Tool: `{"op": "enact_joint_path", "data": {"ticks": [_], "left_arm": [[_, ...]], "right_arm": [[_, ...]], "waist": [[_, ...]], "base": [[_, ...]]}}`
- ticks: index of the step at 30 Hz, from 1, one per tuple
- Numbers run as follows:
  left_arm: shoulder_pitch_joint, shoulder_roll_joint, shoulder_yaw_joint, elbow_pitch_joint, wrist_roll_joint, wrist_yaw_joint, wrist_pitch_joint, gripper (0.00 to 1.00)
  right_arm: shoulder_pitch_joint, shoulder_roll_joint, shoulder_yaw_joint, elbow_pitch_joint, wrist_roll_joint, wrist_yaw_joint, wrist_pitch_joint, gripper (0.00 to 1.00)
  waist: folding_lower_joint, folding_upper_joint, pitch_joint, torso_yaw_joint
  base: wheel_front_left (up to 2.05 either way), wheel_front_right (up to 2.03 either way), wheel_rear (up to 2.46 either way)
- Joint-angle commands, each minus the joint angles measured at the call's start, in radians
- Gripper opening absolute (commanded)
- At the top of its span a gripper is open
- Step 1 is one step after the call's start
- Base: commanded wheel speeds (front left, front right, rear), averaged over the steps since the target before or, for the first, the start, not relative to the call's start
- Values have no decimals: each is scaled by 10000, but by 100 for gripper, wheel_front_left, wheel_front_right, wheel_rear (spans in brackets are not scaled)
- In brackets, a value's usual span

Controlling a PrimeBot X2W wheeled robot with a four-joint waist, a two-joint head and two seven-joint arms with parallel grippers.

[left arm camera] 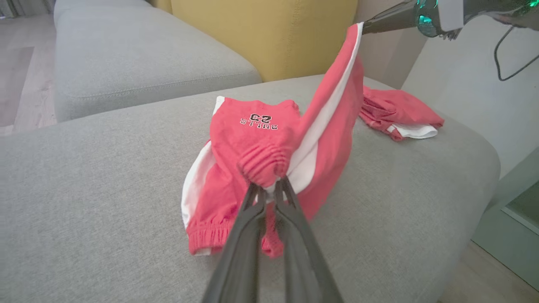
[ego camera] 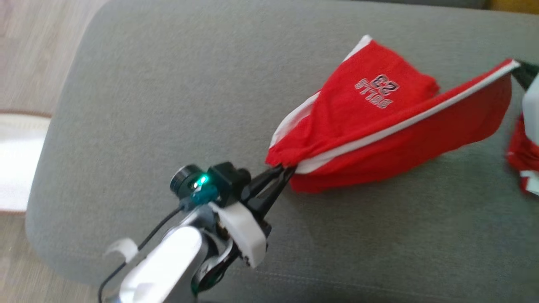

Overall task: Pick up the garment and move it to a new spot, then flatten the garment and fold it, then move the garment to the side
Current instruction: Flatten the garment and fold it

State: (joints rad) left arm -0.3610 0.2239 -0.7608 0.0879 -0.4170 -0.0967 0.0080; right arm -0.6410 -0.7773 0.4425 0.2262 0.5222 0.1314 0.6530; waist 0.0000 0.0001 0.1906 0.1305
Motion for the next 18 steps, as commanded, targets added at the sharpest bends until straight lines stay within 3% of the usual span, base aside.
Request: {"op": "enact_joint_path", "data": {"ticks": [1,18], "left_arm": [[-701,-58,380,-106,-113,-25,-137,0],[-2556,-1242,-356,2268,-396,-284,-1160,0]], "right_arm": [[-543,-131,170,1,-158,-7,-23,0],[-4186,243,2924,2894,-509,-7,-1088,0]], "waist": [[0,-1,435,428],[0,-1,1890,1737]], "base": [[0,0,0],[0,0,0]]}}
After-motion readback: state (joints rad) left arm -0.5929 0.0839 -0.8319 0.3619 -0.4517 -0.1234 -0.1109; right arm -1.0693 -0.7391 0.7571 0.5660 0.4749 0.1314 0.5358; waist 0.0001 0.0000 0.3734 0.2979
